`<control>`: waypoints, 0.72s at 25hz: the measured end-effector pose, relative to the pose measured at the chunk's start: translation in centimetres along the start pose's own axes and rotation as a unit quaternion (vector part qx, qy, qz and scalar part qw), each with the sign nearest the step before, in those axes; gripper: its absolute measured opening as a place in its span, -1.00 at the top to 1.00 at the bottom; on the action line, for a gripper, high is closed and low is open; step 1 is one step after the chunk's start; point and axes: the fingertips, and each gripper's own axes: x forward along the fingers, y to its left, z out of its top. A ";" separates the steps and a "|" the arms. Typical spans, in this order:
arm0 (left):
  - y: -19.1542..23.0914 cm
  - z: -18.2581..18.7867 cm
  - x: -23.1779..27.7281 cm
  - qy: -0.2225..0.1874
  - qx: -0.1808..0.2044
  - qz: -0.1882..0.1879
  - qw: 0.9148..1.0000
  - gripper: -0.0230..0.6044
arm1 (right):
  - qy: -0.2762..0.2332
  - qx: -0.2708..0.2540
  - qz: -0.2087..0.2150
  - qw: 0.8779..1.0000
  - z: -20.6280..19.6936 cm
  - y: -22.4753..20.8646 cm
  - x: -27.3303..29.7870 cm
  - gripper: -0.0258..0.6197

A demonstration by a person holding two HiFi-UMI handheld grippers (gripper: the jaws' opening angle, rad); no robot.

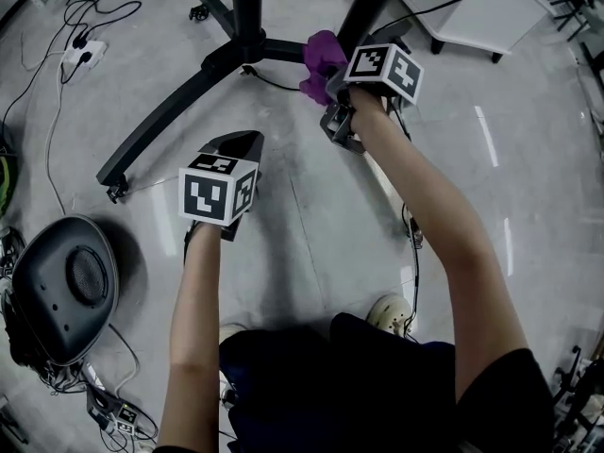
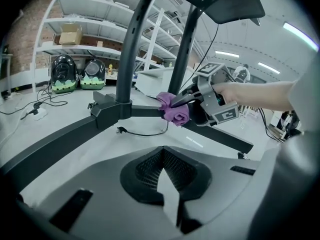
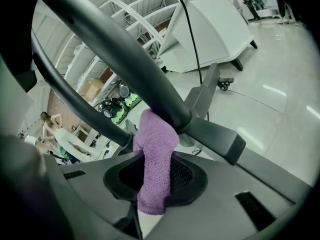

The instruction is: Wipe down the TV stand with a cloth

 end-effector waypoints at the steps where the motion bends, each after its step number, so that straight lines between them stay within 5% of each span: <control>1: -0.2 0.0 0.0 0.001 0.003 -0.001 1.000 0.91 | 0.004 -0.004 0.000 1.000 0.0 -0.2 -0.4 0.63; 18: -3.5 -0.2 0.9 0.016 0.035 -0.019 0.999 0.91 | 0.037 -0.031 -0.008 0.999 0.4 -5.5 -5.8 0.63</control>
